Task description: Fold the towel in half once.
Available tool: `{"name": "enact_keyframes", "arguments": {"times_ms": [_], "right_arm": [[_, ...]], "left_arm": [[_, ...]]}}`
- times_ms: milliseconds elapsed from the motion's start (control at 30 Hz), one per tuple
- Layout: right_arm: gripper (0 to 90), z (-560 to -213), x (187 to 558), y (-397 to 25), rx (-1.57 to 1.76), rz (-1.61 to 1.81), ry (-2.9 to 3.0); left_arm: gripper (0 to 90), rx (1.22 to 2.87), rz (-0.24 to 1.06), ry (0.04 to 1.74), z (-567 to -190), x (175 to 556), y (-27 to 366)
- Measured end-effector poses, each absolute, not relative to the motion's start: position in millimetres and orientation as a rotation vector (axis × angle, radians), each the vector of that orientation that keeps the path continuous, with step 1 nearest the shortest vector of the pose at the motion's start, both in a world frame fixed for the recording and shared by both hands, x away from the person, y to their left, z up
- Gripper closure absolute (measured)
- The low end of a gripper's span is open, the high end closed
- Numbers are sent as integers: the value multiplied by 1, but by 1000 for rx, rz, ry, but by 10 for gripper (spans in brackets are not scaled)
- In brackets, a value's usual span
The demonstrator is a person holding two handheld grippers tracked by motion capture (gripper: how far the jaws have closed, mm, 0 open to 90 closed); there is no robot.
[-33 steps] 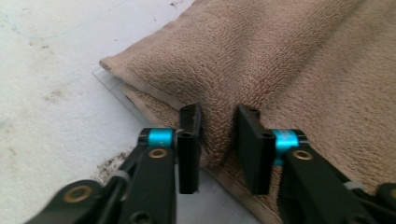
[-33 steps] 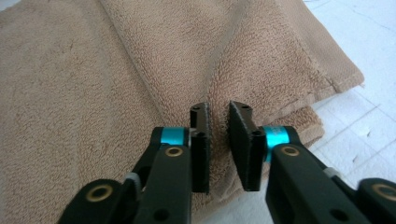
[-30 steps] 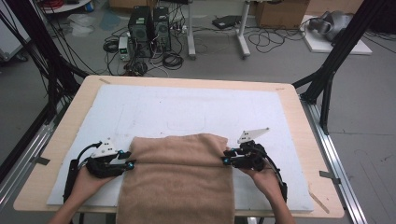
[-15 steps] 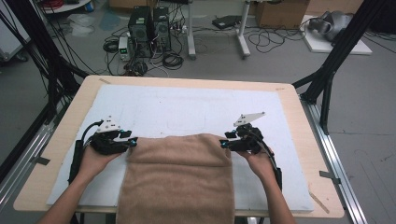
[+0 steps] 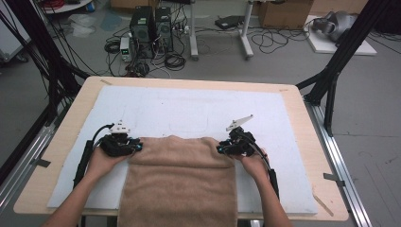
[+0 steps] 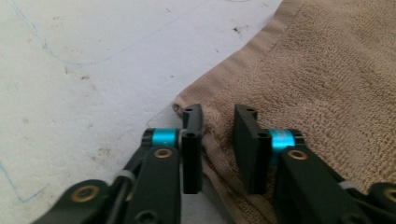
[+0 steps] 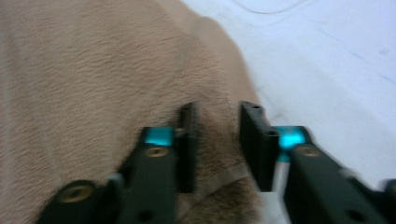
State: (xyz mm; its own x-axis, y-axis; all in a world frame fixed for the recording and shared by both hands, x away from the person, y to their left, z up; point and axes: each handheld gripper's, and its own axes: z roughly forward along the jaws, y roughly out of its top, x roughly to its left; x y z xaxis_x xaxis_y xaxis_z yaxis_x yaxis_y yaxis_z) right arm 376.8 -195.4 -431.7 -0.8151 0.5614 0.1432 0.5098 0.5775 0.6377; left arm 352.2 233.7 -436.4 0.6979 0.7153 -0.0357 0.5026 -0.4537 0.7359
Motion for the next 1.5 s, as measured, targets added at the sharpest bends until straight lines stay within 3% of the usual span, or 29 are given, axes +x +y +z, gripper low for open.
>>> {"name": "enact_keyframes", "arguments": {"times_ms": [233, 667, 1267, 1367, 1500], "right_arm": [[834, -426, 376, -201, 911, 1118, 2722], [842, -397, 365, -216, 879, 1194, 2650], [840, -382, 285, -215, 618, 1203, 2675], [823, -388, 270, -218, 583, 1224, 2721], [712, -386, 267, -222, 578, 1280, 2689]], "left_arm": [[823, 2122, 367, 926, -430, 349, 238], [822, 2093, 403, 868, -411, 328, 245], [824, 2080, 370, 746, -406, 247, 257], [797, 2112, 335, 720, -409, 230, 261], [690, 2097, 328, 713, -404, 226, 265]]}}
